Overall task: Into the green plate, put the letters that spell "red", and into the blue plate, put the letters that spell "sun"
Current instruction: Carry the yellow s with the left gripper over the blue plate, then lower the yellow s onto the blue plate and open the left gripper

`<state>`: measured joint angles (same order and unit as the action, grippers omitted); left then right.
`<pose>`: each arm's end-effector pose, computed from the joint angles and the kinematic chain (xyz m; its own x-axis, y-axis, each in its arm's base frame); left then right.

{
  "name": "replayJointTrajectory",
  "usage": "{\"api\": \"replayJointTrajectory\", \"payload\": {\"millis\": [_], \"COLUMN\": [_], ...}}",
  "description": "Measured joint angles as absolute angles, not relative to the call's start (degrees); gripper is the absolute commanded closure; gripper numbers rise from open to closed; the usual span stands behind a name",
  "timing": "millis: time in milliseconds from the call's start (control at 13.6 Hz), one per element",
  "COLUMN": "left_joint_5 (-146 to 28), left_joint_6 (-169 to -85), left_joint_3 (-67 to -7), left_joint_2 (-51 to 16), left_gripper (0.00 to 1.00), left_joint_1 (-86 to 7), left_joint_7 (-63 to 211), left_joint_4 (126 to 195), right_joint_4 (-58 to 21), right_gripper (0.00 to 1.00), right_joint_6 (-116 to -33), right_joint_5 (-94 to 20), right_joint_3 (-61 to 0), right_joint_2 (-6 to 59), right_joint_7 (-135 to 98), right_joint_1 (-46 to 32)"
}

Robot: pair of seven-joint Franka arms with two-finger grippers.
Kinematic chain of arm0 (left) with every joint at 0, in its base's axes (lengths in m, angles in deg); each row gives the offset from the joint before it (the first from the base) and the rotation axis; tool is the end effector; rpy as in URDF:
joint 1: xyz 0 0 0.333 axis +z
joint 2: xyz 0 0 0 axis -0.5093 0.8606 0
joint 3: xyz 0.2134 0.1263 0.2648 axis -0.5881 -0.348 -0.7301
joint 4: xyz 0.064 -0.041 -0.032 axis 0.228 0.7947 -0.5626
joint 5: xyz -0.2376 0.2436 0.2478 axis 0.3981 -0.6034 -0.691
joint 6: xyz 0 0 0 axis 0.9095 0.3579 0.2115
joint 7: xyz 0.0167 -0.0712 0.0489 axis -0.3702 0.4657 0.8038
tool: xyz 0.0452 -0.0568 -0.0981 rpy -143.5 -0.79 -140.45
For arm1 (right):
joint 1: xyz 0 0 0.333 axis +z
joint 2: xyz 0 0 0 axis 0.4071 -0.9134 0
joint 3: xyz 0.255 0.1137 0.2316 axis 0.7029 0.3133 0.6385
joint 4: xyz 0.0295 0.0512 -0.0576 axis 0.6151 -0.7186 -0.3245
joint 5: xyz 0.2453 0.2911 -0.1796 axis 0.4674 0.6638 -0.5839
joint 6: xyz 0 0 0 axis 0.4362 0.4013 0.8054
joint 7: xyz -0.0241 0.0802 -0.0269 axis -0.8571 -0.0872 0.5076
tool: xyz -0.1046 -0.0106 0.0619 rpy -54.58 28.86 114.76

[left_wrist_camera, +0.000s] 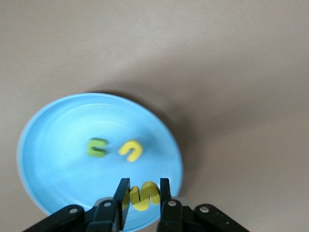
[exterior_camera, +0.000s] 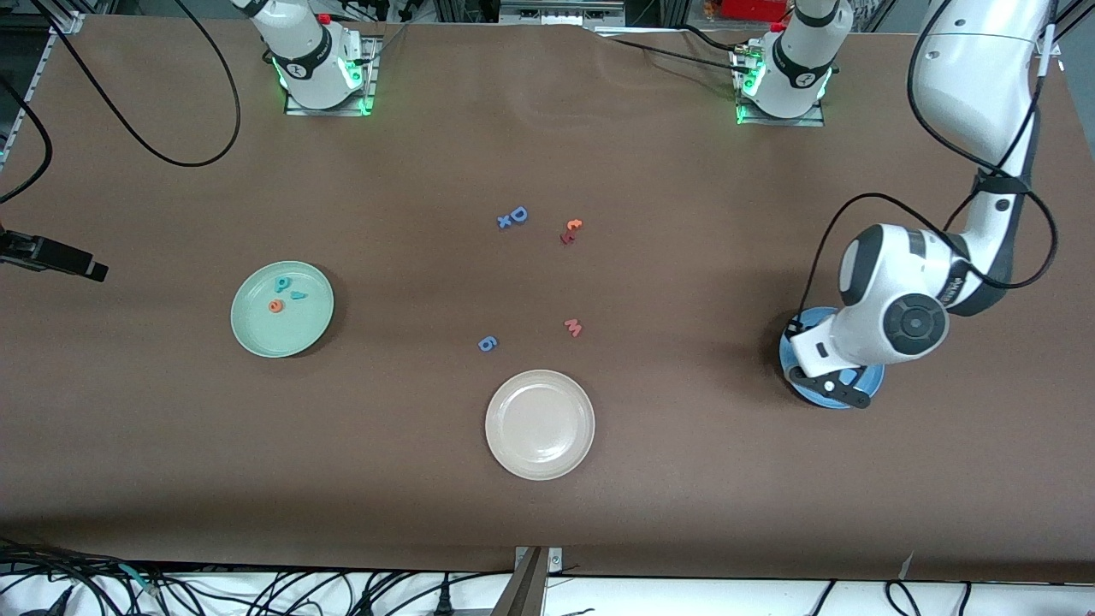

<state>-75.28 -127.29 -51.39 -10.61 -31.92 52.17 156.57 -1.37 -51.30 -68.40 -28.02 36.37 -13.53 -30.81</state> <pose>0.7034 -0.0513 0.2715 0.8931 -0.4046 -0.1968 -0.4141 -0.9102 -0.0084 0.6594 -0.0994 0.5781 0.9836 -0.1694 -0.0625 -0.1741 -0.9816 -0.0783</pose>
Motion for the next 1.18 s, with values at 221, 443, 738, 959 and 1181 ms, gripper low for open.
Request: {"api": "replayJointTrajectory", "payload": {"millis": [221, 443, 738, 959, 1181], "left_joint_5": [-76.70, -76.88, -76.88, -76.88, -76.88], "left_joint_6": [-127.03, -126.99, -127.05, -127.09, -127.09], "left_joint_3": [-51.52, -51.53, -51.46, -51.47, -51.43], "left_joint_2": [-10.60, -9.87, -8.41, -7.85, -7.52], "left_gripper": [0.76, 0.76, 0.00, 0.00, 0.00], "left_joint_1": [-28.98, -27.06, -26.77, -26.68, -25.93], "left_joint_7": [46.50, 43.36, 42.70, 42.70, 42.73], "left_joint_4": [155.58, 155.62, 155.59, 154.60, 153.85], "right_joint_4": [-1.37, -1.39, -1.41, -1.50, -1.65], "right_gripper": [0.00, 0.00, 0.00, 0.00, 0.00], "right_joint_6": [-51.32, -51.33, -51.34, -51.36, -51.37], "right_joint_5": [-68.40, -68.40, -68.40, -68.40, -68.40], "right_joint_3": [-28.02, -28.02, -28.02, -28.02, -28.02], "right_joint_2": [36.37, 36.37, 36.37, 36.37, 36.37], "right_joint_7": [-13.53, -13.53, -13.53, -13.53, -13.53], "right_joint_1": [-30.81, -30.81, -30.81, -30.81, -30.81]}}
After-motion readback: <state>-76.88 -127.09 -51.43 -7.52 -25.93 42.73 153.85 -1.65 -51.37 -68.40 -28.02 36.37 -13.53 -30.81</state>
